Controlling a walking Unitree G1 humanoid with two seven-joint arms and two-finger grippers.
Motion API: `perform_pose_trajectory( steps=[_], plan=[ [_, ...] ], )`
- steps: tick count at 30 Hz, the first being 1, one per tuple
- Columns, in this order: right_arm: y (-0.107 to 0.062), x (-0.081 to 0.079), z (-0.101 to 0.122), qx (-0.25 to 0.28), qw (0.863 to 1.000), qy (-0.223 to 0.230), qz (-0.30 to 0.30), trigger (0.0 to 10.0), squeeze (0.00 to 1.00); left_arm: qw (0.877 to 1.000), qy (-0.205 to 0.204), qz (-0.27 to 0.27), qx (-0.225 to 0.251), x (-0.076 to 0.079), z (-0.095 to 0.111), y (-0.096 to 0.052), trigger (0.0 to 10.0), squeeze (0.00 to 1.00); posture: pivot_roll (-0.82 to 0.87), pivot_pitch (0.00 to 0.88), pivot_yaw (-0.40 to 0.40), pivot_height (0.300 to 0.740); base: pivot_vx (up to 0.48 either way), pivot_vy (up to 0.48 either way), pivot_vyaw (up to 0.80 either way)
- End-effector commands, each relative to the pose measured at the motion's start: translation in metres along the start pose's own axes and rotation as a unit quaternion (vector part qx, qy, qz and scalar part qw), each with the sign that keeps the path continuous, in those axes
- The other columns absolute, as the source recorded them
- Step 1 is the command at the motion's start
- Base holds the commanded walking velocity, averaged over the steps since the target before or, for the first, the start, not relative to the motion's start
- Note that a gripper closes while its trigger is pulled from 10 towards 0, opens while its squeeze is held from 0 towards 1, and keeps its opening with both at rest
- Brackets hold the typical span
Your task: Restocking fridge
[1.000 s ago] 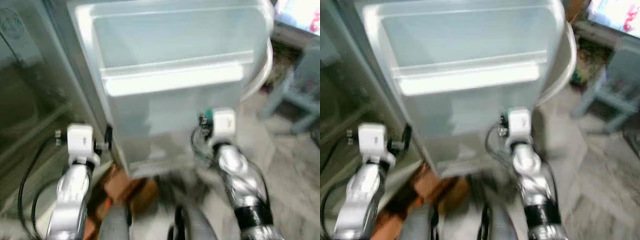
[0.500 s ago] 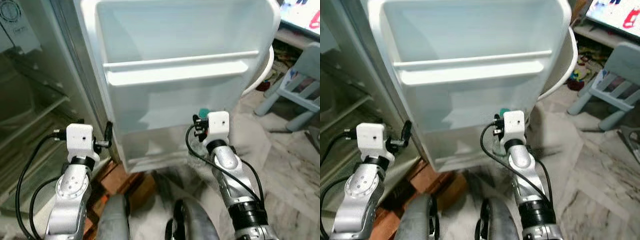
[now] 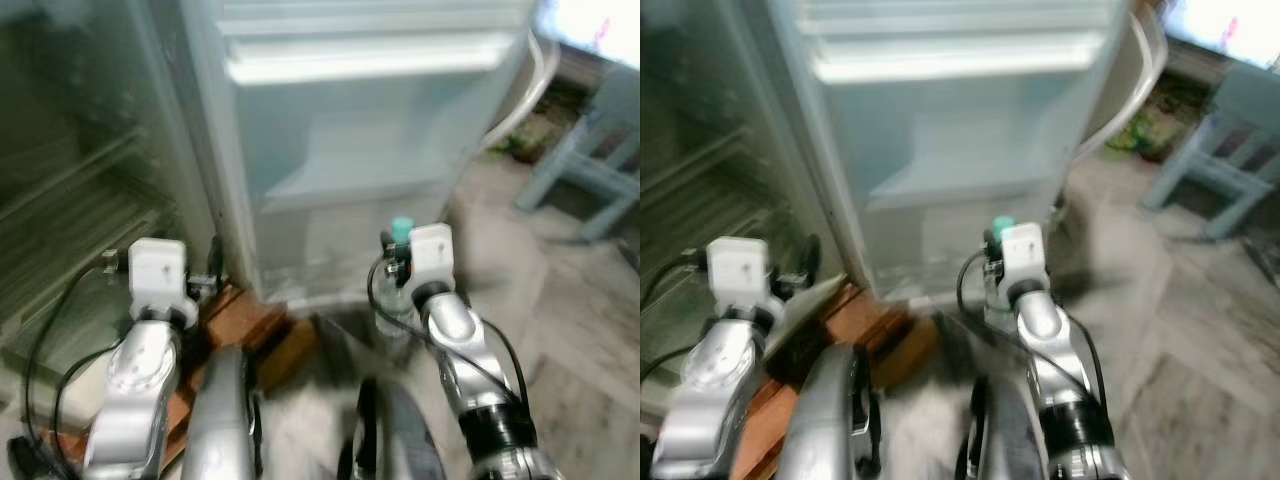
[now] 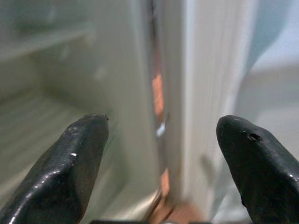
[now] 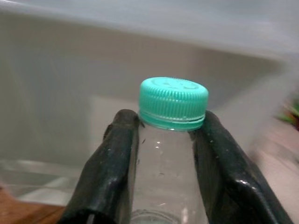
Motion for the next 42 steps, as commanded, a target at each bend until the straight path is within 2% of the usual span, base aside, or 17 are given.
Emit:
perform_pose_trajectory(
  steps=[1,5,8,11,14,15,16,19,20,23,25,26,31,33,37,40,42],
  plan=[
    [0.002,-0.005,0.004,0.019,1.0,-0.01,0.019,10.0,0.0,1.0,0.0,-0.009,-0.014,0.0,-0.005,-0.003,10.0,0.0,0.12,0.191,-0.027,0.585,0.0,0.0,0.0],
    [0.009,-0.007,0.013,0.041,0.999,-0.011,0.028,10.0,0.0,1.0,0.004,-0.014,-0.017,-0.001,-0.004,-0.006,10.0,0.0,0.13,0.204,-0.029,0.585,0.0,0.0,0.0],
    [0.018,-0.008,0.025,0.073,0.996,-0.034,0.036,10.0,0.0,1.0,0.004,-0.012,-0.018,-0.002,-0.002,-0.006,10.0,0.0,0.14,0.226,-0.022,0.585,0.0,0.0,0.0],
    [0.027,-0.013,0.037,0.111,0.99,-0.063,0.055,10.0,0.0,1.0,0.003,-0.015,-0.024,-0.002,-0.001,-0.013,10.0,0.0,0.15,0.261,-0.011,0.585,0.0,0.0,0.0],
    [0.03,-0.018,0.043,0.13,0.986,-0.076,0.067,10.0,0.0,0.999,0.005,-0.019,-0.027,-0.001,-0.001,-0.017,10.0,0.0,0.16,0.273,-0.008,0.585,0.0,0.0,0.0],
    [0.031,-0.019,0.045,0.137,0.984,-0.093,0.069,10.0,0.0,0.999,0.005,-0.019,-0.029,-0.002,0.0,-0.018,10.0,0.0,0.16,0.286,-0.005,0.585,0.0,0.0,0.0],
    [0.033,-0.022,0.049,0.156,0.976,-0.132,0.076,10.0,0.0,0.999,0.006,-0.018,-0.031,-0.003,0.002,-0.022,10.0,0.0,0.17,0.301,-0.002,0.585,0.0,0.0,0.0],
    [0.035,-0.023,0.052,0.168,0.969,-0.162,0.081,10.0,0.0,0.999,0.005,-0.017,-0.033,-0.004,0.005,-0.024,10.0,0.0,0.18,0.322,0.002,0.585,0.0,0.0,0.0],
    [0.039,-0.022,0.054,0.177,0.962,-0.193,0.083,10.0,0.0,0.999,0.004,-0.019,-0.036,-0.004,0.007,-0.027,10.0,0.0,0.19,0.333,0.004,0.585,0.0,0.0,0.0],
    [0.042,-0.022,0.057,0.19,0.948,-0.238,0.091,10.0,0.0,0.999,0.001,-0.024,-0.04,-0.004,0.01,-0.032,10.0,0.0,0.2,0.357,0.009,0.585,0.0,0.0,0.0],
    [0.042,-0.023,0.058,0.198,0.943,-0.251,0.094,10.0,0.0,0.999,0.0,-0.025,-0.041,-0.004,0.011,-0.035,10.0,0.0,0.2,0.364,0.01,0.585,0.0,0.0,0.0],
    [0.044,-0.025,0.065,0.219,0.928,-0.285,0.102,10.0,0.0,0.999,-0.003,-0.026,-0.047,-0.004,0.013,-0.04,10.0,0.0,0.21,0.383,0.011,0.585,0.0,0.0,0.0],
    [0.045,-0.035,0.081,0.27,0.895,-0.335,0.115,10.0,0.0,0.998,-0.008,-0.027,-0.057,-0.002,0.016,-0.05,10.0,0.0,0.22,0.409,0.01,0.585,0.0,0.0,0.0],
    [0.047,-0.042,0.1,0.314,0.874,-0.355,0.106,10.0,0.0,0.997,-0.011,-0.031,-0.064,0.001,0.018,-0.054,10.0,0.0,0.22,0.423,0.008,0.585,0.0,0.0,0.0],
    [0.048,-0.046,0.107,0.33,0.865,-0.361,0.108,10.0,0.0,0.997,-0.011,-0.031,-0.068,0.001,0.019,-0.058,10.0,0.0,0.22,0.433,0.006,0.585,0.0,0.0,0.0],
    [0.049,-0.045,0.103,0.326,0.857,-0.383,0.111,10.0,0.0,0.997,-0.009,-0.028,-0.073,-0.001,0.019,-0.06,10.0,0.0,0.23,0.438,0.004,0.585,0.0,0.0,0.0],
    [0.048,-0.042,0.094,0.322,0.842,-0.418,0.113,10.0,0.0,0.997,-0.006,-0.024,-0.077,-0.003,0.019,-0.062,10.0,0.0,0.24,0.443,0.002,0.585,0.0,0.0,0.0]
  ],
)
Point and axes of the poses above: a point about 5 cm out from each wrist's last joint towards the gripper, its own y axis pointing out of the wrist towards the gripper, its own z axis along the axis of the wrist's last joint, x = y × z, the point moved 3 cm from there along y, pointing out of the wrist towards the gripper
